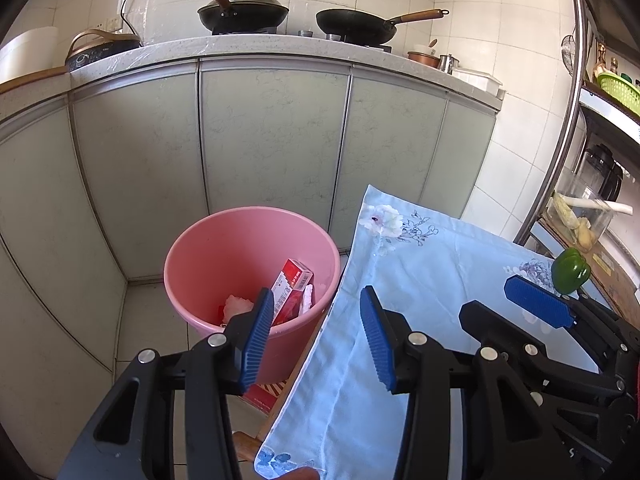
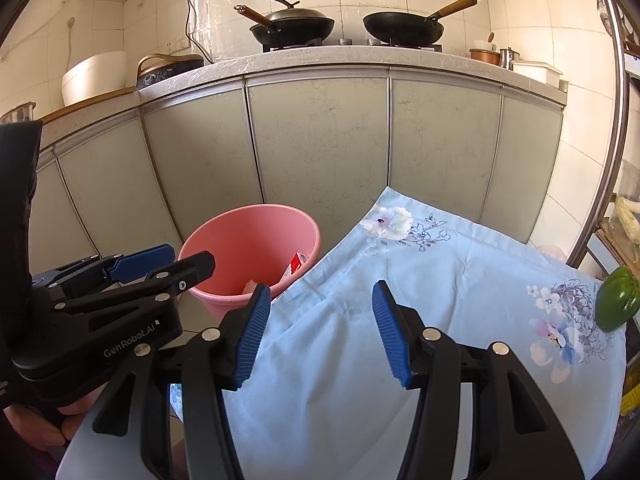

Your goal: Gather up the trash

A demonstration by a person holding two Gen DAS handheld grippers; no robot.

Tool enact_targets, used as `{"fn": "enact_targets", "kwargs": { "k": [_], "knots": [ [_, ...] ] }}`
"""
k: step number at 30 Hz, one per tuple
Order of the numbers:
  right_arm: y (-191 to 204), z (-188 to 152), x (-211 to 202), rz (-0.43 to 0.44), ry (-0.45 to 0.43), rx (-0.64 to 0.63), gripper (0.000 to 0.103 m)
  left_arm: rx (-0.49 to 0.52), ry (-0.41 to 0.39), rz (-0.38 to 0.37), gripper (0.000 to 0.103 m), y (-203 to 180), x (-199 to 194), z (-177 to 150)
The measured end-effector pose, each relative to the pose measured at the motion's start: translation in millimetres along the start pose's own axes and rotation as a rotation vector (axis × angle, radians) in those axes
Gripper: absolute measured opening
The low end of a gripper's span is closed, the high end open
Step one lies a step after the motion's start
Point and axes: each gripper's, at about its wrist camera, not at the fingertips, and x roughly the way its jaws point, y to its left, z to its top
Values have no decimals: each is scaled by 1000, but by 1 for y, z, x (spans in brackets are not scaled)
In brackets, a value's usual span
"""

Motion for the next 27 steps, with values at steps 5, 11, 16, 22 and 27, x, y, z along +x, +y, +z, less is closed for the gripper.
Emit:
{"fn": "enact_targets", "kwargs": {
  "k": [5,11,16,22,27],
  "knots": [
    [0,0,-1,-3,-4,0,54,-3,-2,2,45,1,-1,0],
    [0,1,-2,-1,-6,-2,54,1,-5,2,45,1,-2,1],
    [2,1,-2,-1,-5,-5,54,3,-1,1,45,0,-3,1],
    [3,1,-2,-2,-4,-4,54,8,0,0,45,0,-2,1],
    [2,1,-2,-3,-7,-2,54,7,0,1,45,-1,-3,1]
  ]
}}
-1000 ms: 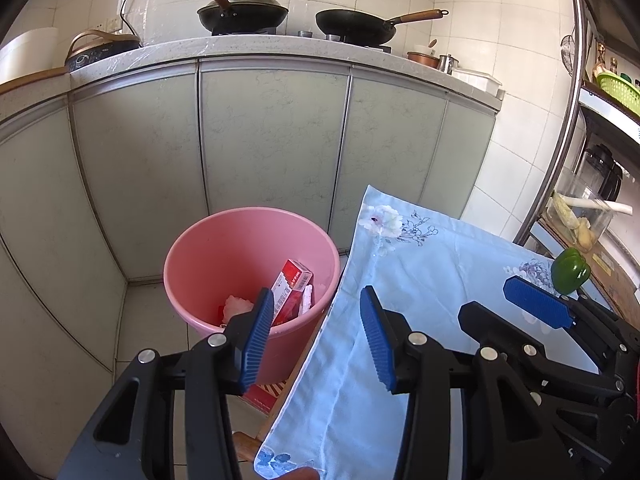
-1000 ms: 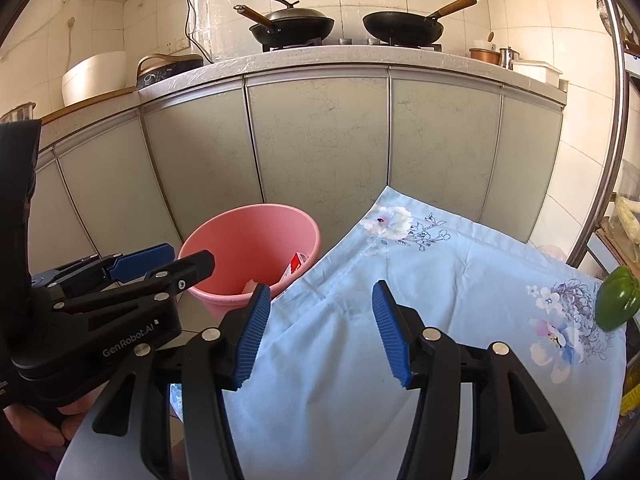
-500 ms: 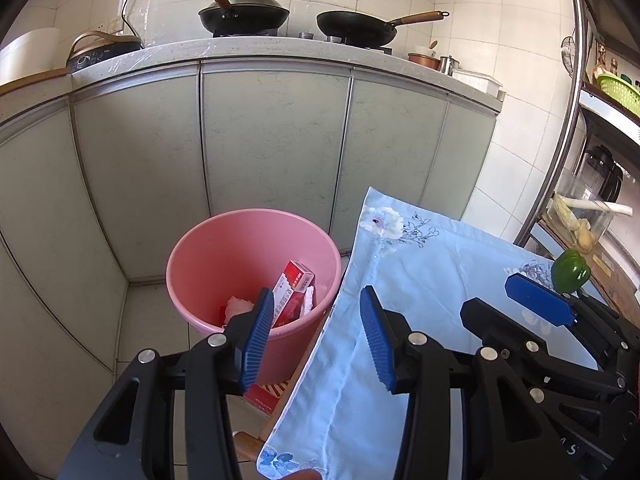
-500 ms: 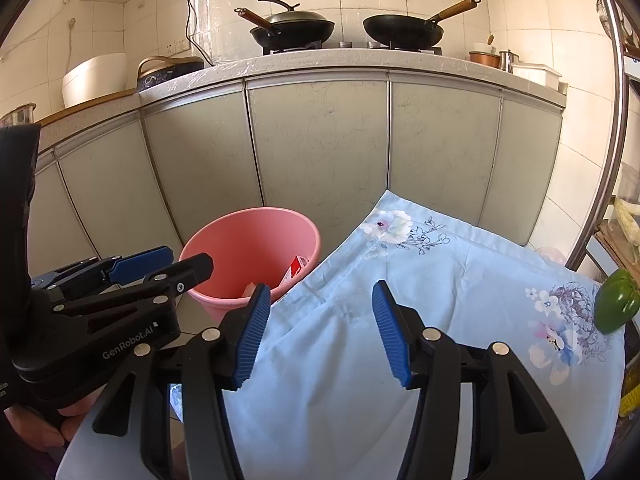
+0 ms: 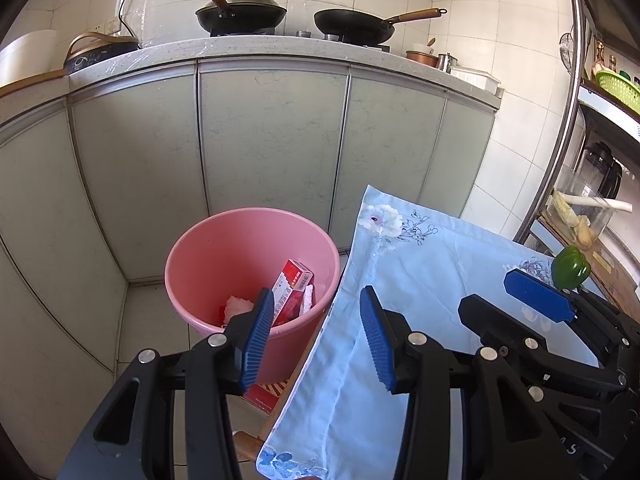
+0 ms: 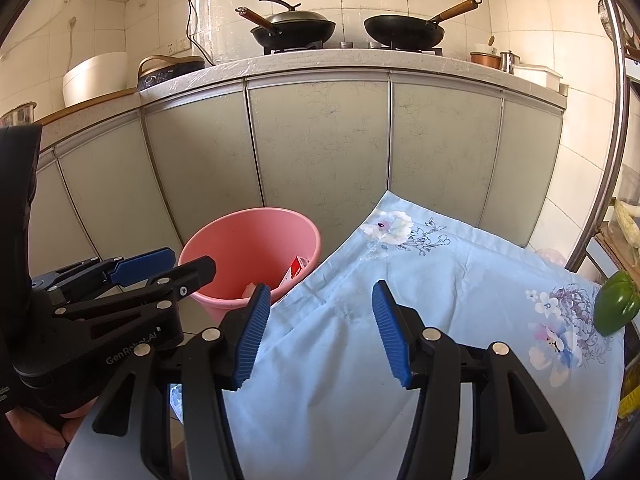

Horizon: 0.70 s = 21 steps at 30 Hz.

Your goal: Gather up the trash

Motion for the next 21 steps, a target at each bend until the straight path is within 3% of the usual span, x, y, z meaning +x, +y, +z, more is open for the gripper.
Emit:
{"fn": "enact_targets", "kwargs": {
  "k": [21],
  "knots": [
    [-1,-1,2,-1,2,-6,54,-7,7,-2,44,2,1,-1]
  ]
}}
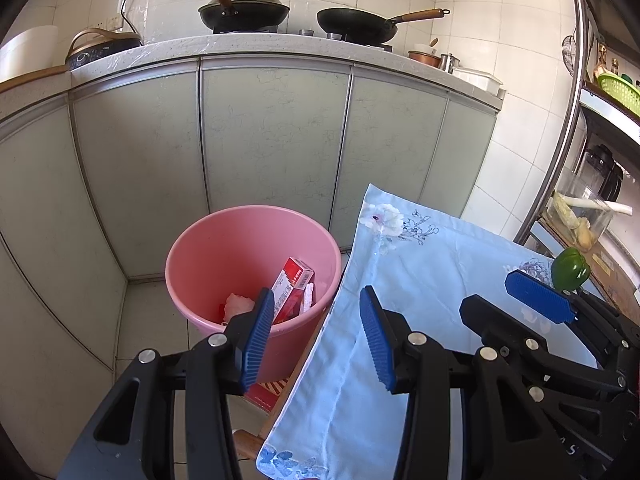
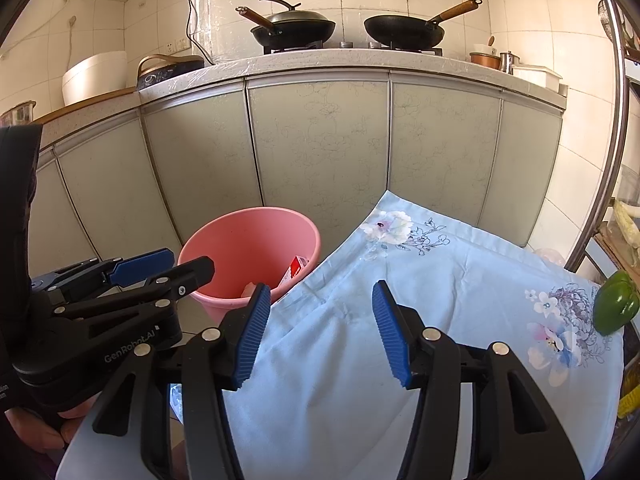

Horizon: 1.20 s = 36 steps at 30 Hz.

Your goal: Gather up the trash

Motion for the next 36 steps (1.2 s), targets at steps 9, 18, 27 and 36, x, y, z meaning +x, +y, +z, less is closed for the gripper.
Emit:
{"fn": "enact_targets", "kwargs": {
  "k": [9,18,27,36],
  "knots": [
    [0,0,1,1,3,-1,54,-3,8,-1,44,1,2,0],
    [0,-1,1,2,5,-2,54,-5,11,-2,44,3,3,-1],
    [0,-1,1,2,6,-2,54,-4,14,-2,44,4,5,-1],
    [0,-1,2,2,7,-1,54,2,15,1,44,2,7,-2]
  ]
}}
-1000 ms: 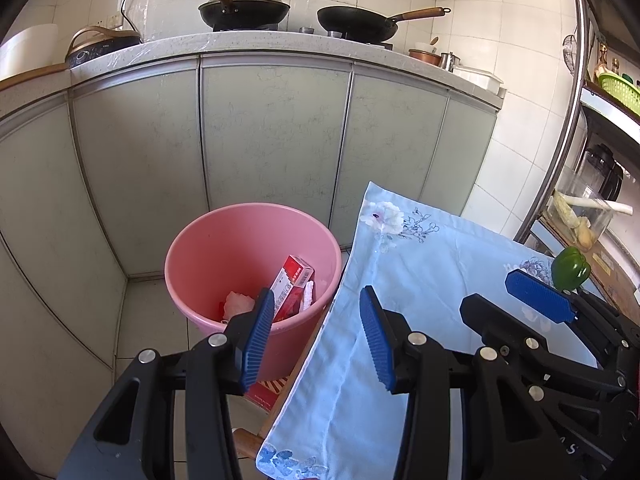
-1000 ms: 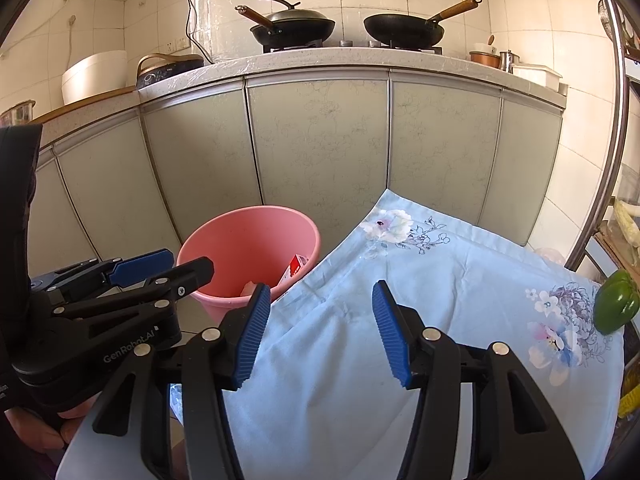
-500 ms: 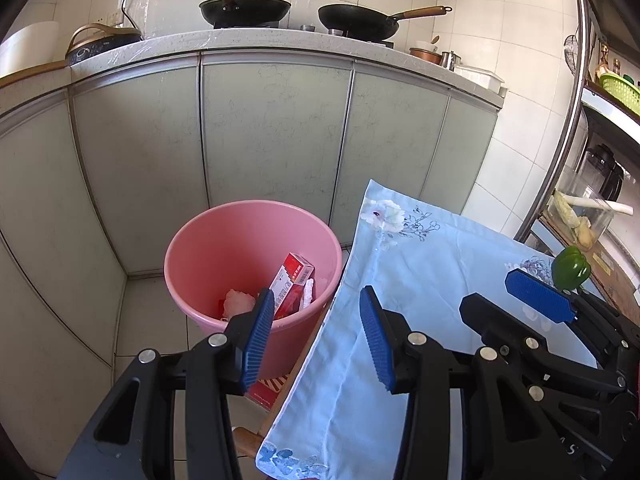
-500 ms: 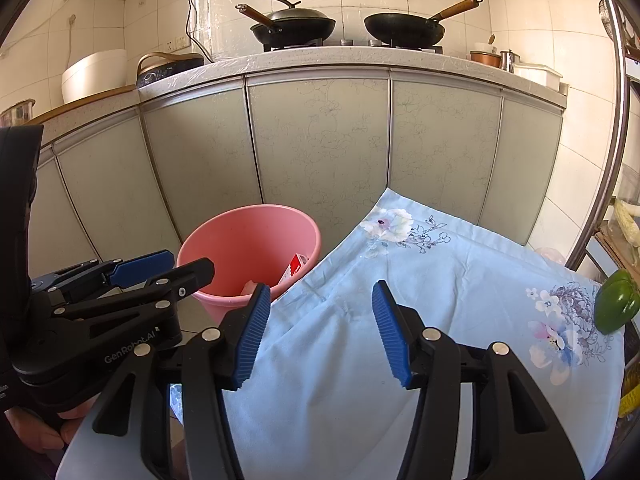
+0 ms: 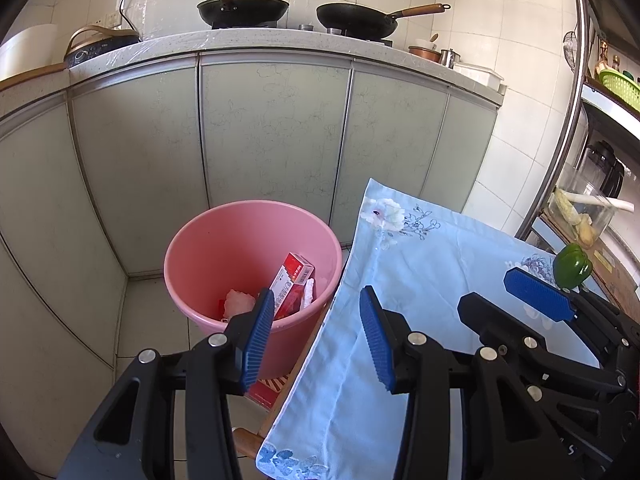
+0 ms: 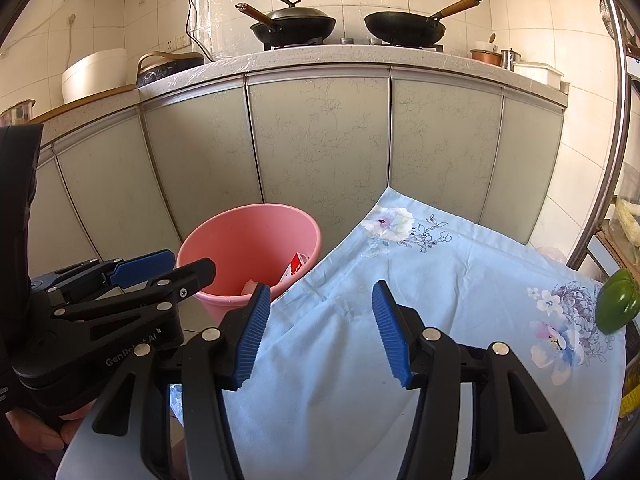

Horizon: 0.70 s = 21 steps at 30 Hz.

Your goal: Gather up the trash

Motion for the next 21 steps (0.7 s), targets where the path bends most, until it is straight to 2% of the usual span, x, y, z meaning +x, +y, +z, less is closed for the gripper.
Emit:
{"fn": "enact_targets", "kwargs": {
  "k": [21],
  "knots": [
    [-11,-3,4,19,3,24,54,38,-5,25,43,-9,3,3]
  ]
}}
